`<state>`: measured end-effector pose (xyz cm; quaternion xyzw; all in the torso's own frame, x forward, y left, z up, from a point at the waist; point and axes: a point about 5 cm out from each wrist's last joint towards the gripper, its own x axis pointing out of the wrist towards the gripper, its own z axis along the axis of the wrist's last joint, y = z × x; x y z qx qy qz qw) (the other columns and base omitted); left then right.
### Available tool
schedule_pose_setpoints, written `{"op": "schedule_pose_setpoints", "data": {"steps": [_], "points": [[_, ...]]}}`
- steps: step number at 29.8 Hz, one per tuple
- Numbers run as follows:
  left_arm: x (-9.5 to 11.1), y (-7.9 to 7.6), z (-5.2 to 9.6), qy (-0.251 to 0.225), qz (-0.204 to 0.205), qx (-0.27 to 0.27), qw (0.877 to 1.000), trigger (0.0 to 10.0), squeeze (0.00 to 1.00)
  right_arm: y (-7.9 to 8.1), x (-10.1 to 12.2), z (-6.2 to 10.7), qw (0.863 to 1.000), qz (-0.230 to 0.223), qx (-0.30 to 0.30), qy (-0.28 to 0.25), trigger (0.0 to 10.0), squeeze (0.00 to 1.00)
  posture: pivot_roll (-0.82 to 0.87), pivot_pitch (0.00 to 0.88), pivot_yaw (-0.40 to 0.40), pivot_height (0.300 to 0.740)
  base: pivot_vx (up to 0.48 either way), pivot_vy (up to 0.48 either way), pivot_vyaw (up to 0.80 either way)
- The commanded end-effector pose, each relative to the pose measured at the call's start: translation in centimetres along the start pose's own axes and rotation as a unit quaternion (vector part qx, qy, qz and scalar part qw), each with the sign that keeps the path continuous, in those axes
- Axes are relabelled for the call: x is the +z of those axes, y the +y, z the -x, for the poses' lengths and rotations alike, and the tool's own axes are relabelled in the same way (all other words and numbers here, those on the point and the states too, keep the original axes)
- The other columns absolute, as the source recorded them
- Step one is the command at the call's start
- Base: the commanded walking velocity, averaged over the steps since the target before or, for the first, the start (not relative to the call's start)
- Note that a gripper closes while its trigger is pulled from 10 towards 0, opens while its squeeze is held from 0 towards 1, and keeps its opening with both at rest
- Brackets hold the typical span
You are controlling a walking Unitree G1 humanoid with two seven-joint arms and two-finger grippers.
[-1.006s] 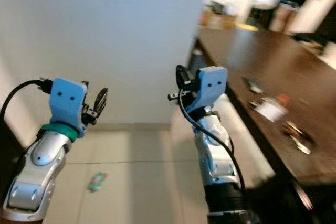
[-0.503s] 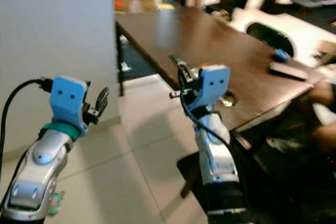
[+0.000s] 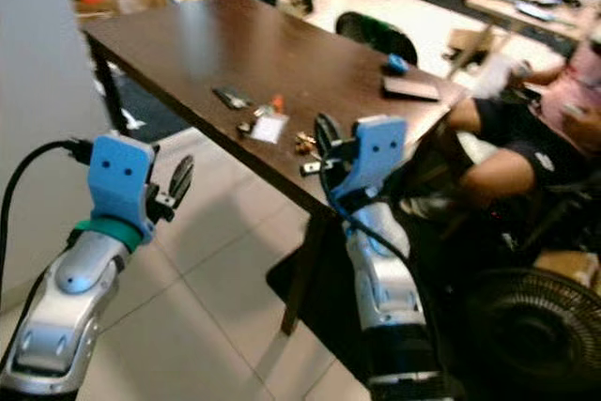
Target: Hang keys on a hook
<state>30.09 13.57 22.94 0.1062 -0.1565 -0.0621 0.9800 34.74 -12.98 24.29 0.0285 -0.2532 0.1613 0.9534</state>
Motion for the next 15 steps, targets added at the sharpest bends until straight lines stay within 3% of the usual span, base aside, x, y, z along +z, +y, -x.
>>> {"op": "schedule_pose_setpoints", "data": {"steps": [1,7,15], "points": [[-0.06,-0.22,0.09,0.0,0.001,-0.002,1.0,10.0,0.0,-0.37,-0.11,0.19,1.0,0.001,-0.006,0.003,10.0,0.0,0.08,0.048,0.022,0.74,0.0,0.0,-0.8],[0.0,-0.13,0.04,-0.005,-0.006,0.0,1.0,10.0,0.0,-0.35,-0.1,0.15,1.0,0.004,-0.005,0.002,10.0,0.0,0.08,0.044,0.023,0.74,0.0,0.0,-0.8],[-0.09,-0.08,0.02,-0.005,-0.013,0.001,1.0,10.0,0.0,-0.07,-0.1,0.18,1.0,0.015,0.003,-0.001,10.0,0.0,0.08,0.044,0.023,0.74,0.407,0.0,0.0]]}}
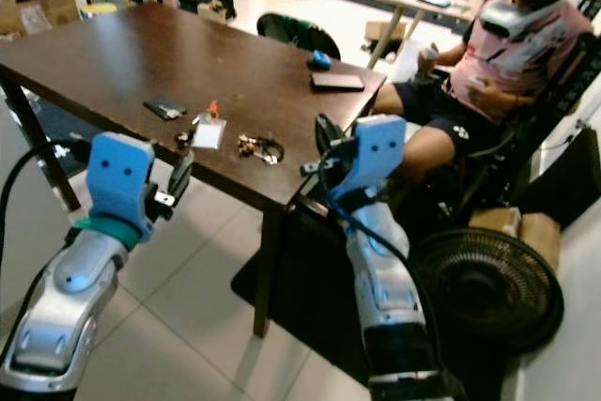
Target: Hang keys on a hook
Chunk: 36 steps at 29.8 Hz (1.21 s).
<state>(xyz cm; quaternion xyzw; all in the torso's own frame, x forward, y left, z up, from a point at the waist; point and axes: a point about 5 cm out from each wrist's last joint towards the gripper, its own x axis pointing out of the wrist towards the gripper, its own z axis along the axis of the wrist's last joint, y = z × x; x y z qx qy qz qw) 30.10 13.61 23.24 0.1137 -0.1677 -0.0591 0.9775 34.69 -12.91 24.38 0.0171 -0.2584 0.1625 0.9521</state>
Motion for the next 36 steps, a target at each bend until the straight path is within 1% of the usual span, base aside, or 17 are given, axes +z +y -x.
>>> {"op": "schedule_pose_setpoints", "data": {"steps": [1,8,19,21,22,23,25,26,27,28,30,31,32,33,34,35,36], "points": [[-0.4,-0.2,0.1,0.006,-0.004,-0.002,1.0,10.0,0.0,-0.1,-0.2,0.2,1.0,0.003,-0.001,0.002,10.0,0.0,0.08,0.044,0.023,0.74,0.48,0.0,0.0],[-0.3,-0.1,0.1,0.006,-0.006,-0.003,1.0,10.0,0.0,-0.1,-0.2,0.2,1.0,0.004,-0.001,0.003,10.0,0.0,0.08,0.054,0.026,0.74,0.48,0.0,0.0],[-0.3,-0.1,0.1,0.005,-0.01,-0.004,1.0,10.0,0.0,0.0,-0.3,0.3,1.0,0.006,0.005,0.007,10.0,0.0,0.08,0.059,0.025,0.74,0.349,0.0,0.0],[-0.5,-0.3,0.2,0.012,-0.014,-0.026,0.999,10.0,0.0,-0.3,-0.6,0.4,1.0,0.017,0.011,0.022,10.0,0.0,0.08,0.062,0.022,0.74,0.146,0.0,0.0],[-0.5,-0.3,0.2,0.012,-0.014,-0.026,0.999,10.0,0.0,-0.3,-0.6,0.4,1.0,0.017,0.011,0.022,10.0,0.0,0.08,0.062,0.022,0.74,0.0,0.0,0.0],[-0.6,-0.4,0.2,0.016,-0.016,-0.039,0.999,10.0,0.0,-0.4,-0.7,0.4,0.999,0.022,0.014,0.032,10.0,0.0,0.08,0.063,0.021,0.74,0.0,0.0,0.0],[-1.2,-1.3,0.7,0.041,-0.022,-0.106,0.993,10.0,0.0,-1.1,-1.7,0.8,0.996,0.053,0.023,0.075,10.0,0.0,0.08,0.063,0.019,0.74,0.0,0.0,0.0],[-1.2,-1.3,0.7,0.041,-0.022,-0.106,0.993,10.0,0.0,-1.1,-1.7,0.8,0.996,0.053,0.023,0.075,10.0,0.0,0.08,0.063,0.019,0.74,0.0,0.0,0.0],[-1.7,-1.9,1.3,0.057,-0.025,-0.145,0.987,10.0,0.0,-1.6,-2.8,1.1,0.99,0.059,0.034,0.128,10.0,0.0,0.08,0.063,0.018,0.74,0.0,0.0,0.0],[-1.7,-1.9,1.3,0.057,-0.025,-0.145,0.987,10.0,0.0,-1.6,-2.8,1.1,0.99,0.059,0.034,0.128,10.0,0.0,0.08,0.063,0.018,0.74,0.0,0.0,0.0],[-2.5,-3.4,2.9,0.076,-0.045,-0.232,0.969,10.0,0.0,-3.1,-4.8,2.7,0.972,0.063,0.056,0.219,10.0,0.0,0.07,0.067,0.012,0.74,0.0,0.0,0.0],[-2.5,-3.4,2.9,0.076,-0.045,-0.232,0.969,10.0,0.0,-3.1,-4.8,2.7,0.972,0.063,0.056,0.219,10.0,0.0,0.07,0.067,0.012,0.74,0.0,0.0,0.0],[-2.8,-4.0,3.4,0.084,-0.049,-0.255,0.962,10.0,0.0,-3.9,-5.2,3.4,0.967,0.037,0.057,0.247,10.0,0.0,0.07,0.069,0.011,0.74,0.0,0.0,0.0],[-2.8,-4.3,3.6,0.086,-0.045,-0.262,0.96,10.0,0.0,-4.7,-5.5,4.1,0.961,0.022,0.056,0.268,10.0,0.0,0.06,0.069,0.011,0.74,0.0,0.0,0.0],[-2.8,-4.3,3.6,0.086,-0.045,-0.262,0.96,10.0,0.0,-4.7,-5.5,4.1,0.961,0.022,0.056,0.268,10.0,0.0,0.06,0.069,0.011,0.74,0.0,0.0,0.0],[-2.8,-4.4,3.5,0.086,-0.04,-0.26,0.961,10.0,0.0,-5.2,-5.7,4.7,0.957,0.003,0.052,0.284,10.0,0.0,0.06,0.069,0.011,0.74,0.0,0.0,0.0],[-2.8,-4.4,3.5,0.086,-0.04,-0.26,0.961,10.0,0.0,-5.2,-5.7,4.7,0.957,0.003,0.052,0.284,10.0,0.0,0.06,0.069,0.011,0.74,0.0,0.0,0.0]]}}
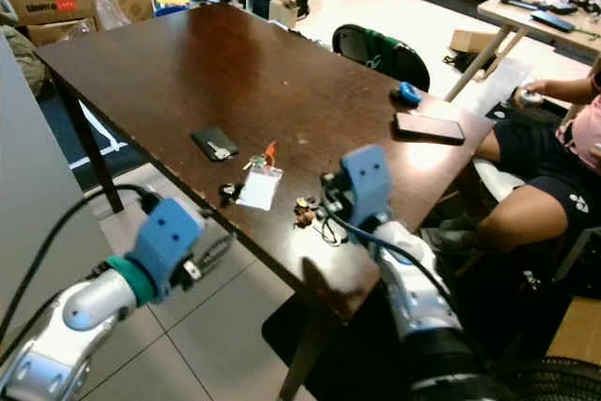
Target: Hang keys on a hook
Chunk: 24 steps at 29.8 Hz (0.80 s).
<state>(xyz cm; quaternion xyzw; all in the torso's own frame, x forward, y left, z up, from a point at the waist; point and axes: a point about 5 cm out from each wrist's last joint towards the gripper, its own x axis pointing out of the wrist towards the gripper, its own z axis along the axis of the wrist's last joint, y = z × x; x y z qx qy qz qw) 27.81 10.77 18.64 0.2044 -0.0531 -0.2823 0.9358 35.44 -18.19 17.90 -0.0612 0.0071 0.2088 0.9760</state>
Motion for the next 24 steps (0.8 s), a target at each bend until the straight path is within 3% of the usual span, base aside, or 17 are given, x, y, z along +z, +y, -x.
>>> {"op": "schedule_pose_setpoints", "data": {"steps": [1,2,4,6,10,11,12,13,18,22,23,24], "points": [[0.2,-0.5,0.0,-0.003,0.013,-0.01,1.0,10.0,0.0,-0.6,-1.2,0.8,0.999,-0.033,0.009,0.03,10.0,0.0,0.06,0.069,0.011,0.74,0.0,0.0,0.0],[0.2,-0.5,0.0,-0.003,0.013,-0.01,1.0,10.0,0.0,-0.6,-1.2,0.8,0.999,-0.033,0.009,0.03,10.0,0.0,0.06,0.069,0.011,0.74,0.0,0.0,0.0],[0.2,-0.3,-0.2,-0.002,0.011,-0.004,1.0,10.0,0.0,-2.3,-3.7,2.2,0.996,-0.005,-0.022,0.083,10.0,0.0,0.05,0.074,0.011,0.74,0.0,0.0,0.0],[0.2,-0.3,-0.3,0.0,0.009,-0.003,1.0,10.0,0.0,-2.9,-4.5,2.7,0.994,0.013,-0.036,0.101,10.0,0.0,0.05,0.074,0.011,0.74,0.0,0.0,0.0],[0.2,0.2,-0.4,0.002,0.009,0.007,1.0,10.0,0.0,-3.8,-5.3,2.6,0.993,0.026,-0.064,0.098,10.0,0.0,0.05,0.078,0.025,0.74,0.0,0.0,0.0],[0.2,0.4,-0.4,0.002,0.009,0.009,1.0,10.0,0.0,-3.6,-5.1,2.1,0.994,0.018,-0.06,0.09,10.0,0.51,0.06,0.082,0.026,0.74,0.0,0.0,0.0],[0.2,0.4,-0.4,0.002,0.009,0.009,1.0,10.0,0.0,-3.6,-5.1,2.1,0.994,0.018,-0.06,0.09,10.0,0.51,0.06,0.082,0.026,0.74,0.0,0.0,0.0],[0.3,0.5,-0.4,0.002,0.01,0.013,1.0,10.0,0.0,-3.2,-4.7,1.5,0.995,0.013,-0.05,0.081,10.0,1.0,0.06,0.089,0.026,0.74,0.0,0.0,0.0],[0.3,0.6,-0.1,0.007,0.011,0.022,1.0,10.0,0.0,-1.7,-3.4,-0.5,0.998,0.012,-0.011,0.068,10.0,1.0,0.07,0.098,0.025,0.74,0.0,0.0,0.0],[0.3,0.7,0.2,0.009,0.014,0.03,0.999,10.0,0.0,-1.7,-2.5,-1.0,0.998,0.008,-0.006,0.06,10.0,1.0,0.08,0.11,0.027,0.74,0.0,0.0,0.0],[0.4,0.9,0.3,0.008,0.017,0.036,0.999,10.0,0.0,-1.7,-2.2,-1.5,0.998,0.009,-0.005,0.061,10.0,0.65,0.09,0.118,0.031,0.74,0.0,0.0,0.0],[0.4,0.9,0.3,0.008,0.017,0.036,0.999,10.0,0.0,-1.7,-2.2,-1.5,0.998,0.009,-0.005,0.061,10.0,0.65,0.09,0.118,0.031,0.74,0.0,0.0,0.0]]}}
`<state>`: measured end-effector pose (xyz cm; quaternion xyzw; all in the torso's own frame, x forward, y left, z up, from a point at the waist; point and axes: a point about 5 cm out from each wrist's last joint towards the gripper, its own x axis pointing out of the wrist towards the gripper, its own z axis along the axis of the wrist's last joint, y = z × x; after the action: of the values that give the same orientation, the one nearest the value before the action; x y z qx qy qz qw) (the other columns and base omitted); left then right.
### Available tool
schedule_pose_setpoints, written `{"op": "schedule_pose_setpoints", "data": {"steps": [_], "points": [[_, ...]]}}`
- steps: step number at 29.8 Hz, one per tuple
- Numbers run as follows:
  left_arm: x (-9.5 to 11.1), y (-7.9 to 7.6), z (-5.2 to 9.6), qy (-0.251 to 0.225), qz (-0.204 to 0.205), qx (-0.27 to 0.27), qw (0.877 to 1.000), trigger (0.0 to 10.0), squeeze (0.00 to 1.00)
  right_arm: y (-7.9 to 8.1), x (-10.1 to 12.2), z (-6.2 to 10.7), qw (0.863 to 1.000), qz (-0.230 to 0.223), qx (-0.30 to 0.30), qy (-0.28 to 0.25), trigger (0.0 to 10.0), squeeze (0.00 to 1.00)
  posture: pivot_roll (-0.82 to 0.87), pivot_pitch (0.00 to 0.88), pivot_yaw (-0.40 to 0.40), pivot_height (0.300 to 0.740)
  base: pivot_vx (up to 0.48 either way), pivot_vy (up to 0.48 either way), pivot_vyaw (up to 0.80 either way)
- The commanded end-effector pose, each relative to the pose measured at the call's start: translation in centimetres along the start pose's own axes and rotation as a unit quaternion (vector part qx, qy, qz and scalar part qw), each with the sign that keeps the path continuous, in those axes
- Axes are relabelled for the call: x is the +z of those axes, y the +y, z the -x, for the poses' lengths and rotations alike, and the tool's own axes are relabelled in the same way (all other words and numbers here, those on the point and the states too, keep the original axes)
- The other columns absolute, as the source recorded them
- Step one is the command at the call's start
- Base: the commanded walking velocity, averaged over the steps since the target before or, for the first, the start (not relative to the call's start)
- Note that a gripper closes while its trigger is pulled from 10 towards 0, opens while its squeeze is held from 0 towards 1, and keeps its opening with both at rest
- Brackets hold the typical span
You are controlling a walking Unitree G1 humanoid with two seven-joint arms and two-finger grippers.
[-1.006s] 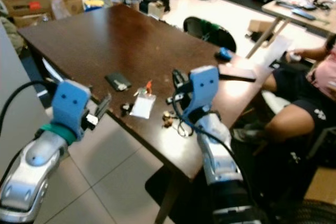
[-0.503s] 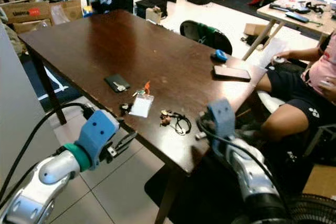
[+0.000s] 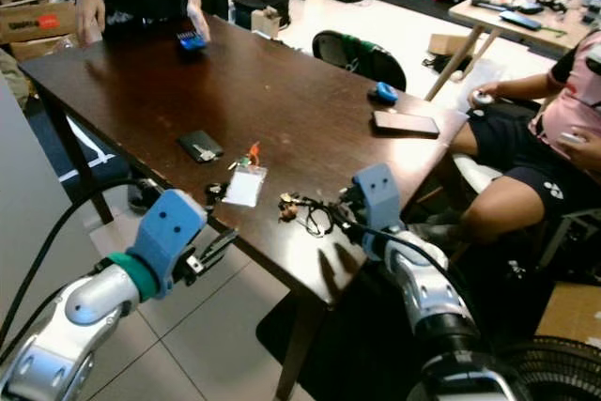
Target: Hang keys on a hook
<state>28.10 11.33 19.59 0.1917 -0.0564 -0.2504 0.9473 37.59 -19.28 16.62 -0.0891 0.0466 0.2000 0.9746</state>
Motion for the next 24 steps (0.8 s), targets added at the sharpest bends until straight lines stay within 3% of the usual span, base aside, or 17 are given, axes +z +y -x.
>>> {"op": "schedule_pose_setpoints", "data": {"steps": [1,3,4,17,23,24], "points": [[-0.1,0.0,0.2,0.007,0.007,0.004,1.0,10.0,0.0,0.1,-0.8,-0.2,1.0,-0.01,0.004,0.017,10.0,0.65,0.09,0.118,0.031,0.74,0.0,0.0,0.0],[-0.1,0.0,0.2,0.007,0.008,0.005,1.0,10.0,0.0,0.2,-0.8,-0.3,1.0,-0.01,0.005,0.018,10.0,0.65,0.09,0.118,0.031,0.74,0.0,0.0,0.0],[-0.1,0.0,0.3,0.007,0.01,0.005,1.0,10.0,0.0,0.5,-0.8,-0.7,1.0,-0.014,0.014,0.02,10.0,0.0,0.09,0.129,0.032,0.74,0.0,0.0,0.0],[-0.4,-0.3,1.2,0.02,0.016,0.006,1.0,10.0,0.0,2.4,-1.5,-2.1,0.996,-0.019,0.059,0.059,10.0,0.0,0.12,0.174,0.03,0.74,0.0,0.0,0.0],[-0.4,-0.2,1.4,0.023,0.018,0.009,1.0,10.0,0.0,2.5,-1.4,-2.1,0.996,-0.018,0.071,0.059,9.9,0.0,0.12,0.183,0.028,0.74,0.0,0.0,0.0],[-0.4,-0.3,1.4,0.024,0.019,0.009,0.999,10.0,0.0,2.2,-1.5,-1.9,0.996,-0.018,0.066,0.06,4.4,0.0,0.12,0.183,0.028,0.74,0.0,0.0,0.0]]}}
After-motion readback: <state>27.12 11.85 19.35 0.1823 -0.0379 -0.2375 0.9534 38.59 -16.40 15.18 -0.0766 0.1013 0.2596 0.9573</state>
